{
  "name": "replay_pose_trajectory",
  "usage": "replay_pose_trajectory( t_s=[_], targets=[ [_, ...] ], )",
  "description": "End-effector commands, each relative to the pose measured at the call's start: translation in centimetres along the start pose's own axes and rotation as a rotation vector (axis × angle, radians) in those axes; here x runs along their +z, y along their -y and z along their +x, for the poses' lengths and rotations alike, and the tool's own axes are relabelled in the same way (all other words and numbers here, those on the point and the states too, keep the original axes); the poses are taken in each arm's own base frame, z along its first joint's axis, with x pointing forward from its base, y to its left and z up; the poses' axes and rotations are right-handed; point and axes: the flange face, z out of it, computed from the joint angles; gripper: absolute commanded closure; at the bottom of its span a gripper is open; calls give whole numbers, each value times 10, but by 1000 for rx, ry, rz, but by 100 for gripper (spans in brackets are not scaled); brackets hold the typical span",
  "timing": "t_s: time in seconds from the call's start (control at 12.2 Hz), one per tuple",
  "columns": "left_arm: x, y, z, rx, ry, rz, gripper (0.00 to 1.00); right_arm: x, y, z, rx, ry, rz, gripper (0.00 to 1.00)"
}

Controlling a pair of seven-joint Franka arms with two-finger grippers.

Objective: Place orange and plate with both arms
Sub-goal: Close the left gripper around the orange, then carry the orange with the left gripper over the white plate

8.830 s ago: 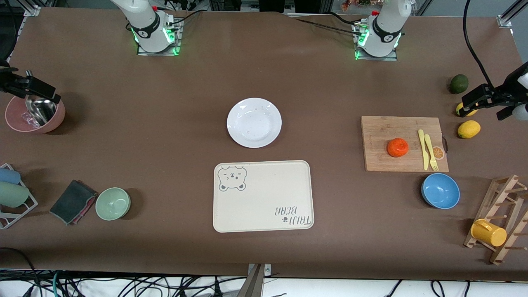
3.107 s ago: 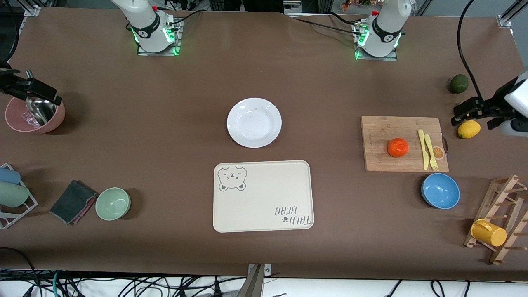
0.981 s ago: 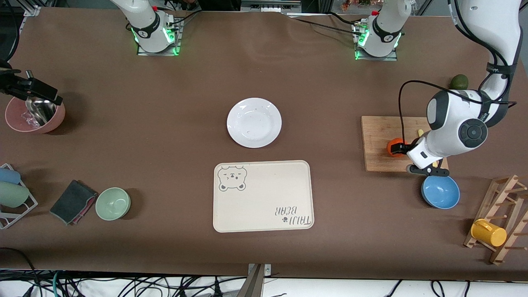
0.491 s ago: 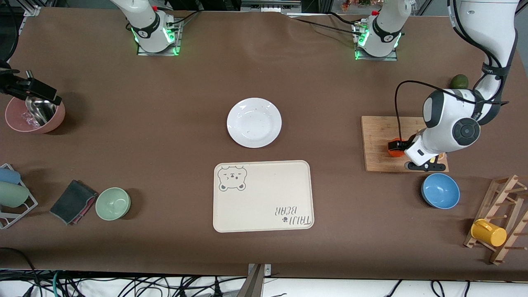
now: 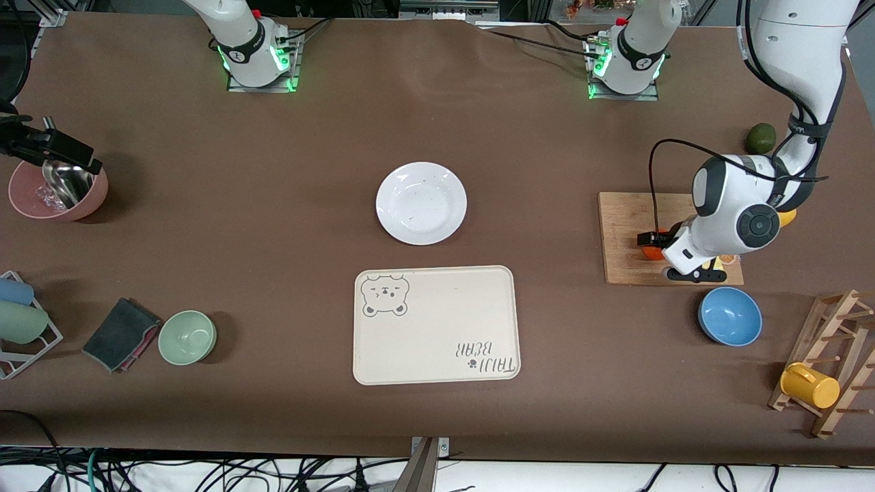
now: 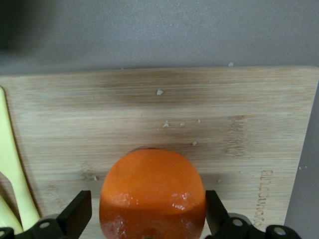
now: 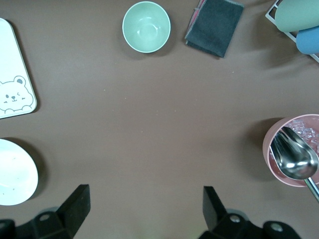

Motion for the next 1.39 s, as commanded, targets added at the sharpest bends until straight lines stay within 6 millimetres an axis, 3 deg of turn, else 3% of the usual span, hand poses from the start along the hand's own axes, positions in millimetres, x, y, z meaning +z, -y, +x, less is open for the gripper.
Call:
replay_pose_trajectory(
  t_s=[0.0, 0.33, 0.57, 0.65, 0.9, 1.31],
  targets=[
    [2, 0, 1, -7, -2, -14, 2, -7, 0, 0, 11, -6, 6, 0],
    [3, -1, 3, -5, -4, -13, 58, -6, 0, 0, 11, -4, 6, 0],
    [-12, -17, 9, -8, -25, -8, 67, -5, -2, 1, 14, -4, 6, 0],
    [-25, -24, 16, -9, -50, -11, 70, -5, -2, 1, 16, -4, 6, 0],
    [-61, -86, 26, -87, -76, -44, 75, -5, -3, 1, 16, -3, 6, 0],
    [-85, -246, 12, -223, -82, -143, 75, -5, -3, 1, 16, -3, 6, 0]
  ],
)
